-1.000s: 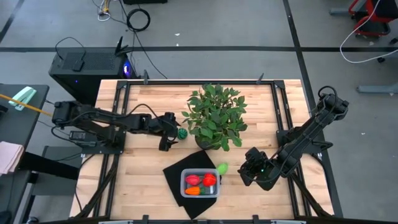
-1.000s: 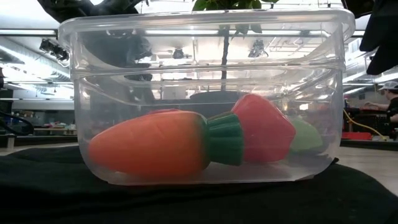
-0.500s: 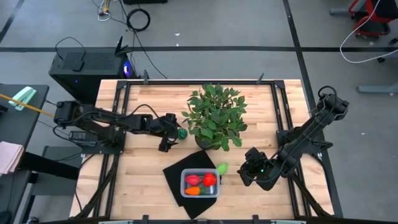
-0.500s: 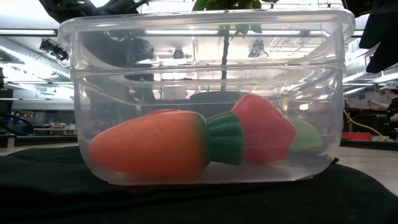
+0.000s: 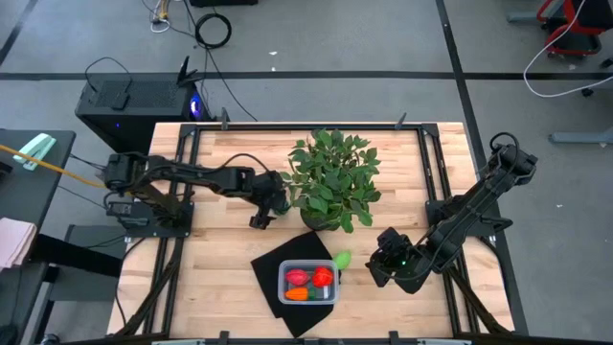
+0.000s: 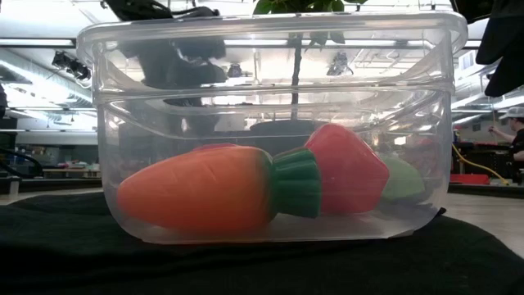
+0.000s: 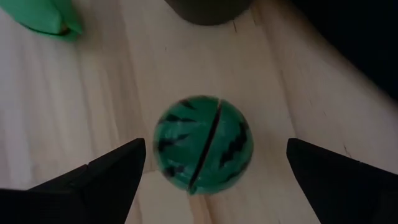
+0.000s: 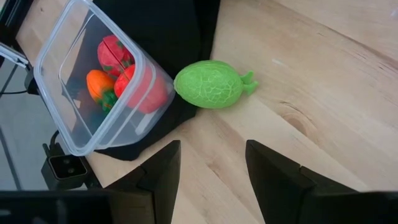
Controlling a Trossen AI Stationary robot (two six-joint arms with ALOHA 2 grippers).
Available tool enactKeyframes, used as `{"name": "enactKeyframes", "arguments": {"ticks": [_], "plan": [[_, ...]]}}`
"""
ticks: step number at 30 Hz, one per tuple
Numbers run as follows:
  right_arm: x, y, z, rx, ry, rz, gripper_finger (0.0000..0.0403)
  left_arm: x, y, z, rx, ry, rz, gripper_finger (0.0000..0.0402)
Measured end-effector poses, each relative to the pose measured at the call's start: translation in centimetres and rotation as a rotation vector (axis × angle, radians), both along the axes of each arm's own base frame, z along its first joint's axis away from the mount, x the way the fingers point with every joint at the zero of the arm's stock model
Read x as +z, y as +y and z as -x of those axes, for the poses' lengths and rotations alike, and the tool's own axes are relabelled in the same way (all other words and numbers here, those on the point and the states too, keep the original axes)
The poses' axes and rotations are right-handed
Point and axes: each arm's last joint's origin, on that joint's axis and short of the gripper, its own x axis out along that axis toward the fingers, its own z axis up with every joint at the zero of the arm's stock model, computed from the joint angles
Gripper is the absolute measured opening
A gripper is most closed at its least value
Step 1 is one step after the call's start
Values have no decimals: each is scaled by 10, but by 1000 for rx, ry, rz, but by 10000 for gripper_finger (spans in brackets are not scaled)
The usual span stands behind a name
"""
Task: Pick and placing Produce into tupperware
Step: Put the green watermelon into the transparent bin
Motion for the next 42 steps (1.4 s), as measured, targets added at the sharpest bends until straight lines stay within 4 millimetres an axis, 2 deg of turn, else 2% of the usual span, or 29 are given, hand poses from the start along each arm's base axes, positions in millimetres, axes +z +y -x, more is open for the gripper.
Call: {"name": "enactKeyframes", "arguments": {"ticks": [8, 18, 25, 29, 38, 42], "plan": [[0, 0, 0, 0, 0, 0, 187, -4, 3, -14, 1, 27, 34, 398], [0, 0, 0, 3, 2, 4, 187, -23, 3, -17, 2, 106, 59, 398], [0, 0, 0, 4, 1, 4, 187, -28, 3, -19, 4, 114, 60, 396], [0, 0, 0, 5, 2, 6, 187, -28, 3, -19, 4, 115, 60, 379], [0, 0, 0, 5, 2, 6, 187, -28, 3, -19, 17, 113, 66, 313], [0, 0, 0, 5, 2, 6, 187, -27, 3, -19, 37, 110, 75, 302]]}}
